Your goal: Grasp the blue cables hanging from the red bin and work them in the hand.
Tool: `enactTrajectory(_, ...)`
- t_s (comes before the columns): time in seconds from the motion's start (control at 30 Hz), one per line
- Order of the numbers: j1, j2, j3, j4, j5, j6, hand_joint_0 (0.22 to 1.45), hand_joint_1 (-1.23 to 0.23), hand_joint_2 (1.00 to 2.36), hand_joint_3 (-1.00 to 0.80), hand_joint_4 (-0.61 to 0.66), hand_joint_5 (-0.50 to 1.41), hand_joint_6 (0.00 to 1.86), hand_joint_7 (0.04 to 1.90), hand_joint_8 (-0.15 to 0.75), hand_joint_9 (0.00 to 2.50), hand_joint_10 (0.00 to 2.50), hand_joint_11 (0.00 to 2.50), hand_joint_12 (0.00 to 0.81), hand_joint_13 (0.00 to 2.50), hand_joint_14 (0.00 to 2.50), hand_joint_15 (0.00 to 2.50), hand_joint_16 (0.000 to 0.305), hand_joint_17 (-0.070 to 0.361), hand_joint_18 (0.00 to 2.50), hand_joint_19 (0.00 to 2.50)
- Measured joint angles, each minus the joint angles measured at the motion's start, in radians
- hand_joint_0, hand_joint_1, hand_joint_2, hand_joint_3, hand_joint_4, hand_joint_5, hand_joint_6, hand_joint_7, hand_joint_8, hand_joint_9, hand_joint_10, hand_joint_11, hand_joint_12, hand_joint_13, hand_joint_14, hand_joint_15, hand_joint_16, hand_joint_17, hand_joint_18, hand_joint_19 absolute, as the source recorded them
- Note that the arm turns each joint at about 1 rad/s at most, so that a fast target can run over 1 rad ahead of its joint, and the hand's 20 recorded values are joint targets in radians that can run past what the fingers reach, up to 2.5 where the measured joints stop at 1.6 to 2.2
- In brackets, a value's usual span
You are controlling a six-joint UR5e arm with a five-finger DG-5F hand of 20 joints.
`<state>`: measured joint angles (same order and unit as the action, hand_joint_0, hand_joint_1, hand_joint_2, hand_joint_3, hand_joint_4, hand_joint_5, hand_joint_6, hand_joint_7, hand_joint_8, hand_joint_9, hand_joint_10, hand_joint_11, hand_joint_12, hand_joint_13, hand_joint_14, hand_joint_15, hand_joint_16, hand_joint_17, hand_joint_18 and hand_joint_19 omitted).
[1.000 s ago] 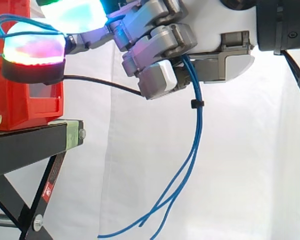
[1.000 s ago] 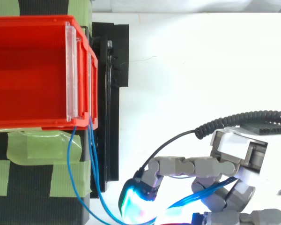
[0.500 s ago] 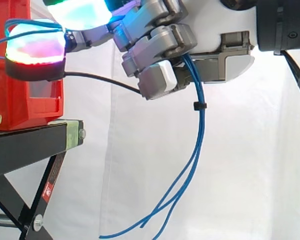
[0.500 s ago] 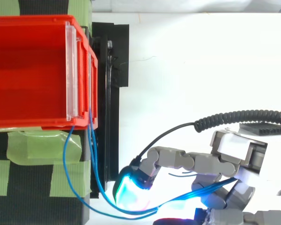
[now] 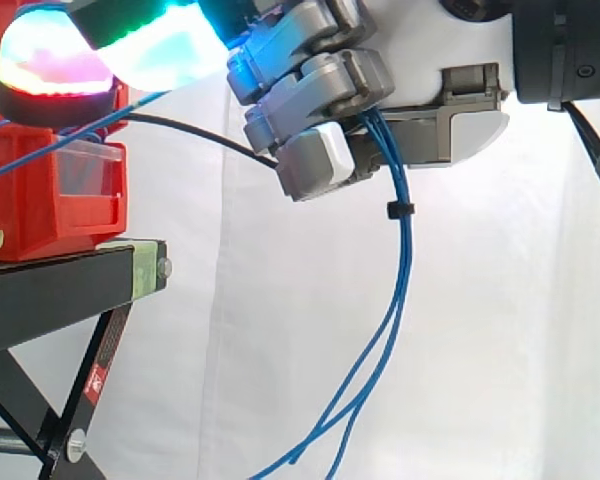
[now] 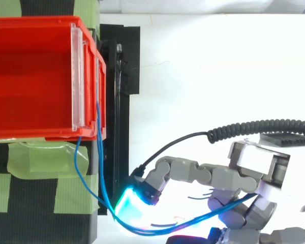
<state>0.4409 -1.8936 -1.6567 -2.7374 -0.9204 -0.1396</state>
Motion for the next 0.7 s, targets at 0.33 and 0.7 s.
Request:
enactTrajectory(0.33,0.000,0.000,0.000,0.001,0.000,0.000,0.84,-0.70,1.01,-0.45,0.23,0.28,0.01,1.20,0.535,1.78,2.50,2.50,0.712,2.02,2.50,1.97,0.237,0.178,2.50,0.65)
enactTrajectory(0.7,0.000,0.000,0.000,0.001,0.000,0.000,0.82,-0.67,1.01,-0.75,0.25,0.44,0.00,1.41,0.535,1.78,2.50,2.50,0.712,2.02,2.50,1.97,0.237,0.178,2.50,0.65)
